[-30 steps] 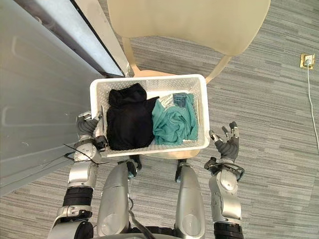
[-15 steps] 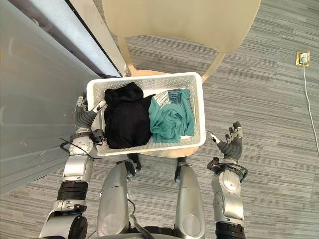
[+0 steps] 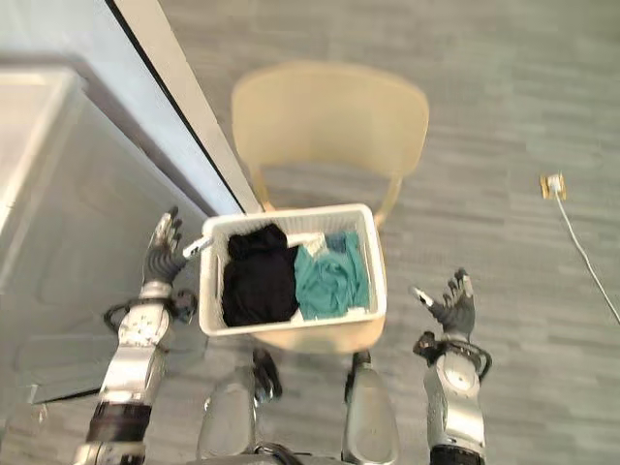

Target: Pick up the laundry basket with both hands and put the clothes into the washing machine.

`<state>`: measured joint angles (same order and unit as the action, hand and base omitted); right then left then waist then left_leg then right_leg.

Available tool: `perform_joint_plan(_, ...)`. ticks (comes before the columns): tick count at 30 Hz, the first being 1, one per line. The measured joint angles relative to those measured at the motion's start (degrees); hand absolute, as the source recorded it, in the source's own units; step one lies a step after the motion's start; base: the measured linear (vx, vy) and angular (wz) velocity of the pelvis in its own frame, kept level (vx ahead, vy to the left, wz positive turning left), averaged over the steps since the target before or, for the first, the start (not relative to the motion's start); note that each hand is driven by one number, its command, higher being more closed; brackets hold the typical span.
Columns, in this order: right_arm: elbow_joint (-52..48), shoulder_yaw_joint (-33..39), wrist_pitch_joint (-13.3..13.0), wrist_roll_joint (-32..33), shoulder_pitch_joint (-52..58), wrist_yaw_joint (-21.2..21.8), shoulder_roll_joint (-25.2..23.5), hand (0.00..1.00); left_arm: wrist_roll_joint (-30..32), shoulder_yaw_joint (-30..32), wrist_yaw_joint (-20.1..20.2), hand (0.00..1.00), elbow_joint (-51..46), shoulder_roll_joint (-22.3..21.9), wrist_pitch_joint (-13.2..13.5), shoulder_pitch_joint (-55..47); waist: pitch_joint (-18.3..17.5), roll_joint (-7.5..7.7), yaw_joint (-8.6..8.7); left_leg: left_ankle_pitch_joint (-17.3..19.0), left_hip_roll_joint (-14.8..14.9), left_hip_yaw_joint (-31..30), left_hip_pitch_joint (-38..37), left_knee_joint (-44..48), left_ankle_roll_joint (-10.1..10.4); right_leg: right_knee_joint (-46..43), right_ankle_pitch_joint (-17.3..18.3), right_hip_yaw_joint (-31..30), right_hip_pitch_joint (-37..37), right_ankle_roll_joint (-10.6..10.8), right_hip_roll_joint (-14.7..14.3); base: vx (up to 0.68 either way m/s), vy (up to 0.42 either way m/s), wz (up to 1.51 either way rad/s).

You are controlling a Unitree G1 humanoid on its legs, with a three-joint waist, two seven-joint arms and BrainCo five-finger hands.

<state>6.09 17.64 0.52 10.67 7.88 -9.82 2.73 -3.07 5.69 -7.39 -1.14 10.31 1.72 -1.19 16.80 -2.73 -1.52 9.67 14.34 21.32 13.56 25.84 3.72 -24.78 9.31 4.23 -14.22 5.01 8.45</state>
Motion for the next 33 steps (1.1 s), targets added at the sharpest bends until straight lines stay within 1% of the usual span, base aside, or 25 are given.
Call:
perform_joint_plan(3, 7.6, 2.2, 0.1, -0.3, 3.1, 1.7, 0.0, 0.0, -1.7, 4.3, 1.2, 0.0, -0.7, -2.6, 0.9, -8.2, -4.4, -2.12, -0.98, -0.6, -0.3, -1.7, -4.7, -2.3, 0.7, 2.4, 1.1, 2.0, 5.7, -0.4, -0.4, 0.16, -0.096, 0.26)
perform_joint_plan(6, 14.6, 3.6, 1.3, -2.4, 5.0, 3.4, -0.1, 0.0, -2.8, 7.8, 1.6, 0.0, -0.7, -5.4, 1.0, -13.3, -6.6, -2.78, -1.15, -3.3, -0.5, -4.9, -6.1, -3.2, -0.4, 5.8, 1.2, 5.6, 11.1, -0.7, -0.6, 0.07, -0.119, 0.59)
perform_joint_plan(8, 18.5, 4.6, 2.0, -4.5, 5.7, 4.4, -0.3, 0.0, -2.9, 8.5, 2.4, 0.0, -0.7, -6.7, 1.0, -14.7, -6.8, -2.65, -1.42, -5.2, -0.6, -6.4, -6.4, -3.3, -1.5, 7.7, 1.2, 8.5, 14.1, -1.3, -0.9, -0.02, -0.128, 0.76)
perform_joint_plan(9, 21.4, 5.1, 2.3, -6.2, 5.7, 4.9, -0.6, 0.0, -2.9, 8.5, 3.0, 0.0, -0.6, -7.5, 1.0, -15.7, -7.0, -2.36, -2.39, -6.8, -0.4, -5.9, -5.9, -2.6, -3.1, 7.9, 1.3, 10.3, 15.2, -2.0, -1.5, -0.05, -0.135, 0.73)
perform_joint_plan(10, 23.1, 5.1, 2.3, -7.0, 5.8, 5.1, -0.6, 0.0, -2.9, 8.5, 3.6, 0.0, -0.5, -7.9, 0.9, -15.8, -7.2, -1.95, -2.56, -7.7, -0.2, -5.1, -5.2, -2.1, -4.2, 7.9, 1.3, 11.0, 15.3, -2.2, -1.4, -0.07, -0.118, 0.68)
perform_joint_plan(11, 25.8, 5.6, 2.5, -7.7, 5.5, 5.3, -0.8, 0.0, -2.9, 8.4, 4.0, 0.0, -0.4, -8.3, 0.9, -16.5, -7.4, -1.35, -2.57, -9.7, -0.2, -4.1, -4.5, -2.9, -4.8, 8.2, 1.2, 12.5, 15.9, -2.6, -0.9, -0.08, -0.056, 0.81)
perform_joint_plan(12, 29.8, 7.9, 2.5, -9.0, 5.3, 6.0, -1.5, 0.0, -2.8, 8.5, 5.0, 0.0, 0.6, -8.8, 0.9, -16.8, -7.8, -0.09, -2.54, -10.4, -0.4, -2.5, -4.9, -3.6, -5.3, 9.2, 0.4, 15.8, 16.3, -3.8, 0.1, -0.1, -0.043, 0.91)
perform_joint_plan(14, 35.6, 10.4, 3.1, -9.3, 5.6, 6.4, -2.1, 0.0, -2.6, 8.6, 6.0, 0.0, 2.8, -10.1, 0.4, -18.0, -7.8, -0.39, -2.56, -4.1, 4.9, 2.4, -5.2, 13.1, -6.1, 9.6, 0.0, 19.2, 18.2, -4.4, 0.0, -0.12, -0.041, 0.83)
perform_joint_plan(15, 38.4, 11.0, 3.4, -9.3, 6.5, 6.8, -1.6, 0.0, -2.4, 8.4, 6.5, 0.0, 5.4, -10.5, 0.0, -18.1, -8.1, -0.69, -2.46, -3.7, 6.9, 2.5, -7.3, 18.7, -5.7, 10.3, -0.6, 20.9, 19.2, -4.4, 0.4, -0.12, -0.014, 0.63)
perform_joint_plan(16, 39.6, 11.1, 3.6, -9.3, 6.7, 7.0, -1.5, 0.0, -2.4, 8.5, 6.5, 0.0, 6.3, -10.9, -0.2, -18.1, -8.2, -0.79, -2.35, -3.7, 7.8, 2.3, -8.4, 20.4, -5.6, 10.6, -1.0, 21.1, 19.3, -4.3, 0.6, -0.15, 0.08, 0.59)
perform_joint_plan(18, 42.6, 11.6, 3.9, -9.3, 7.6, 7.4, -1.7, 0.0, -2.4, 8.5, 7.2, 0.0, 8.8, -12.6, -0.5, -18.0, -9.1, -1.42, -2.23, -4.7, 10.4, -0.2, -11.0, 21.6, -4.1, 12.4, -3.5, 23.1, 18.5, -3.6, 0.9, -0.14, 0.146, 0.6)
perform_joint_plan(19, 44.5, 12.6, 4.0, -9.0, 7.4, 7.5, -1.9, 0.0, -2.4, 8.4, 7.4, 0.0, 10.0, -13.8, -0.7, -17.8, -9.5, -1.99, -2.22, -8.4, 10.9, -2.4, -12.7, 17.4, -0.6, 12.3, -5.0, 24.3, 17.1, -3.0, 1.4, -0.08, 0.163, 0.62)
perform_joint_plan(20, 45.2, 13.6, 4.1, -8.8, 7.1, 7.5, -2.2, 0.0, -2.4, 8.2, 7.3, 0.0, 10.8, -13.9, -0.7, -17.7, -9.6, -2.11, -2.18, -8.2, 10.3, -3.4, -13.5, 14.2, 2.0, 12.1, -5.6, 24.9, 16.3, -2.6, 2.0, -0.13, 0.239, 0.76)
perform_joint_plan(21, 47.8, 14.9, 3.9, -8.5, 5.8, 7.5, -2.4, 0.0, -2.4, 7.8, 7.3, 0.0, 12.4, -14.2, -1.1, -17.2, -10.0, -1.12, -0.74, -6.6, 6.5, -3.9, -13.6, 9.9, 3.9, 13.2, -7.6, 25.8, 15.6, -3.0, 3.0, -0.16, 0.232, 0.73)
perform_joint_plan(22, 49.7, 14.5, 3.8, -8.3, 5.4, 7.7, -2.9, 0.0, -2.4, 7.8, 7.2, 0.0, 13.0, -13.6, -1.4, -17.8, -10.3, 0.3, -0.49, -5.7, 4.4, -5.0, -14.0, 5.7, 5.3, 16.0, -9.4, 25.6, 15.4, -3.3, 3.6, -0.17, 0.227, 0.63)
perform_joint_plan(23, 50.6, 14.4, 3.8, -8.3, 5.4, 7.8, -3.0, 0.0, -2.4, 7.5, 7.2, 0.0, 13.1, -13.4, -1.4, -17.8, -10.5, 0.76, -0.57, -4.3, 4.1, -5.1, -14.9, 3.3, 7.2, 17.2, -11.0, 25.6, 15.4, -2.8, 3.7, -0.16, 0.269, 0.37)
perform_joint_plan(24, 51.6, 14.5, 3.8, -8.3, 4.9, 8.1, -3.2, 0.0, -2.4, 6.3, 7.3, 0.0, 13.2, -13.2, -1.4, -17.4, -10.8, 1.03, -0.62, -0.5, 3.8, -5.2, -16.4, -1.1, 9.5, 17.2, -12.7, 26.0, 14.6, -2.4, 3.7, -0.15, 0.345, 0.22)
perform_joint_plan(25, 51.6, 14.6, 3.7, -8.3, 4.9, 8.4, -3.2, 0.0, -2.4, 5.2, 7.4, 0.0, 13.3, -12.9, -1.4, -17.0, -10.6, 0.38, -0.6, 1.1, 3.4, -4.7, -16.5, -3.1, 9.4, 16.9, -13.0, 26.4, 13.7, -2.1, 3.7, -0.19, 0.418, 0.34)
perform_joint_plan(26, 51.6, 14.7, 3.5, -8.1, 4.6, 8.6, -3.4, 0.0, -2.3, 3.0, 7.6, 0.0, 14.7, -12.6, -1.4, -15.0, -10.6, 1.17, -0.4, 3.0, 2.4, -2.9, -17.0, -6.3, 8.2, 16.4, -13.8, 27.1, 12.2, -1.5, 4.6, -0.23, 0.351, 0.22)
perform_joint_plan(27, 51.5, 14.6, 3.5, -7.9, 4.1, 8.6, -4.0, 0.0, -2.3, 1.1, 8.3, 0.0, 16.2, -12.2, -1.5, -13.5, -9.7, 1.72, -0.45, 3.1, 0.2, -0.6, -17.9, -9.4, 8.1, 15.1, -15.2, 26.5, 10.4, -1.5, 6.4, -0.22, 0.236, 0.1)
perform_joint_plan(29, 51.5, 14.4, 3.4, -7.9, 3.8, 8.6, -3.8, 0.0, -2.3, 0.6, 8.7, 0.0, 16.3, -12.3, -1.4, -13.7, -9.3, 2.57, -0.44, 3.3, -1.0, 1.6, -18.8, -10.3, 7.7, 13.3, -16.7, 24.1, 8.7, -2.0, 7.9, -0.29, 0.145, -0.44)
perform_joint_plan(30, 51.5, 13.7, 3.3, -8.0, 3.9, 8.7, -3.8, 0.0, -2.4, 0.5, 8.7, 0.0, 16.3, -12.3, -1.4, -13.7, -9.3, 2.49, 0.03, 4.5, -1.4, 2.3, -18.7, -9.6, 5.4, 12.9, -18.5, 21.6, 7.7, -0.5, 8.1, -0.33, 0.099, -0.62)
perform_joint_plan(31, 51.5, 13.1, 3.4, -8.0, 3.7, 8.8, -3.6, 0.0, -2.4, 0.6, 8.6, 0.0, 16.4, -12.3, -1.4, -13.7, -9.4, 2.4, 0.23, 4.9, -1.3, 2.6, -18.4, -9.1, 4.6, 13.6, -19.8, 20.0, 7.2, 0.0, 7.7, -0.34, 0.047, -0.45)
perform_joint_plan(32, 50.7, 12.5, 3.4, -8.0, 3.0, 8.8, -3.3, 0.0, -2.1, 0.8, 8.5, 0.0, 16.8, -12.3, -1.2, -13.4, -9.4, 2.21, 0.87, 4.7, -0.9, 3.5, -17.1, -8.7, 3.2, 10.1, -18.4, 16.7, 5.1, -0.2, 7.7, -0.27, -0.005, -0.2)
perform_joint_plan(33, 50.1, 12.3, 3.3, -8.0, 3.2, 8.8, -3.3, 0.0, -1.6, 0.9, 8.5, 0.0, 17.5, -12.1, -1.2, -12.7, -9.3, 2.0, 0.85, 4.1, -0.7, 3.2, -16.4, -8.7, 2.7, 1.4, -13.9, 14.2, 2.5, -0.2, 7.7, -0.28, -0.059, 0.08)
